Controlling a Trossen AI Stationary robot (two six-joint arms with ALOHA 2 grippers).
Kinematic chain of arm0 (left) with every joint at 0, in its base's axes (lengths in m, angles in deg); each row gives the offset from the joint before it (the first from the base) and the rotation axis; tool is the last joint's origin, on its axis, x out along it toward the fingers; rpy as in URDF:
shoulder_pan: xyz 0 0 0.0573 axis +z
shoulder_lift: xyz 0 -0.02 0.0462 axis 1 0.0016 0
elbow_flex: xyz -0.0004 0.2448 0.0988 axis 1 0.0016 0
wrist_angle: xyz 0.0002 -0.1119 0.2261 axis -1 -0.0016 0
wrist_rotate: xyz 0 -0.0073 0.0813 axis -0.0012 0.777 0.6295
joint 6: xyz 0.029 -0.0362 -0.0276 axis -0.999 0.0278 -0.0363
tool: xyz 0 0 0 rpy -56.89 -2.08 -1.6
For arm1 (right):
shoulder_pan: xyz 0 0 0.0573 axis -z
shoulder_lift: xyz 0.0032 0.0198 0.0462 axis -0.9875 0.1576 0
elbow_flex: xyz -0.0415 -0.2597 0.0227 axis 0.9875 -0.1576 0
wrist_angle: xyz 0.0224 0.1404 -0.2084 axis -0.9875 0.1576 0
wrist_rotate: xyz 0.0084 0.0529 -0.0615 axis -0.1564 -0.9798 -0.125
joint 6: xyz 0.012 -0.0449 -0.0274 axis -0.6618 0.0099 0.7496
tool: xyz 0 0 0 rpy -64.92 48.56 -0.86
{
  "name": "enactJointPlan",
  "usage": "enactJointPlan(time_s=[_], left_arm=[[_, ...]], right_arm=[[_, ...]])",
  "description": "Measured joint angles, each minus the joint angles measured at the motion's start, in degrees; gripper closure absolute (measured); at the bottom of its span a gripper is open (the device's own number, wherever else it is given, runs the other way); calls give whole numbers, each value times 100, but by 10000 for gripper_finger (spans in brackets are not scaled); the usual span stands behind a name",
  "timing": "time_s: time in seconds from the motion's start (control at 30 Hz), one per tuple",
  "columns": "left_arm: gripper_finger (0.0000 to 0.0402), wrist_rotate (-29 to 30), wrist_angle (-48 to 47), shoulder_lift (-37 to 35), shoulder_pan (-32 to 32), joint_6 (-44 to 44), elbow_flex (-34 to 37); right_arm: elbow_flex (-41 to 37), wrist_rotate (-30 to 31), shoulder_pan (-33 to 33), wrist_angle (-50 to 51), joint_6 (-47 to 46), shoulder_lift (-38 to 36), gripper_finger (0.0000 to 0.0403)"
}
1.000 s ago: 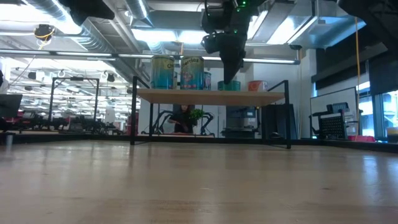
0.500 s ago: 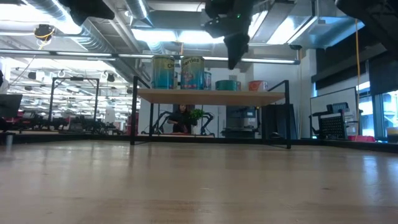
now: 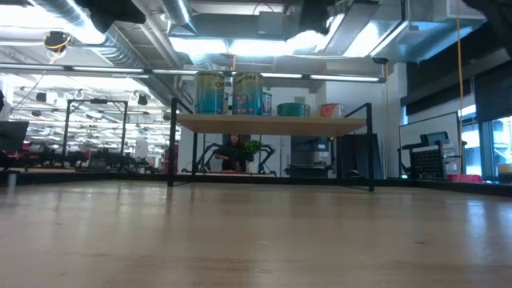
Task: Pick and place cans onto a shelf
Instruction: Put the yellow can on the shelf
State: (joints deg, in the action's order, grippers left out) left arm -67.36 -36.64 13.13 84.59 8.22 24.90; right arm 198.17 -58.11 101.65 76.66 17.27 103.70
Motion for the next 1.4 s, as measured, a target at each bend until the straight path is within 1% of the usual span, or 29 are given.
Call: enactJointPlan(time_s=[0.2,0.3,0.37,0.43,0.5,0.57,0.63,0.7,0.87,1.0,1.07,1.1,1.27,1.4], left_arm=[[386,-289,-2,2,2,-411,0],[386,-479,-2,0,4,-420,0],[386,-662,-2,2,4,-387,0],[386,-812,0,0,3,-294,0],[386,-896,0,1,4,-228,0],[386,-900,0,0,4,-228,0],[386,-897,2,2,4,-225,0],[386,-899,2,0,4,-222,0],[386,-894,71,-2,4,41,0],[386,-856,99,-35,4,82,0],[386,-854,106,-35,4,156,0],[386,-854,110,-35,4,217,0],[386,-852,167,-35,4,458,0],[386,-851,177,-35,4,541,0]], right_arm=[[0,-52,-462,1,-296,-655,388],[0,-9,-783,1,-320,-954,394],[-28,231,-1042,-11,-435,-1144,394],[-266,576,-1301,-12,-444,-1393,394],[-711,932,-1539,-9,-470,-1754,392],[-1239,1240,-1715,-17,-722,-2186,392],[-1827,1460,-1857,-88,-1056,-2620,392],[-2512,1619,-2020,-380,-1284,-3110,392],[-4345,1605,-2469,-1531,-1826,-4591,391],[-5658,1612,-2725,-1754,-2465,-5532,391],[-6201,1513,-2857,-1752,-2701,-5880,391],[-6436,1353,-2924,-1754,-2778,-6017,391],[-7406,290,-3254,-1749,-3144,-6439,391],[-8006,-607,-3599,-1751,-3444,-6531,391]])
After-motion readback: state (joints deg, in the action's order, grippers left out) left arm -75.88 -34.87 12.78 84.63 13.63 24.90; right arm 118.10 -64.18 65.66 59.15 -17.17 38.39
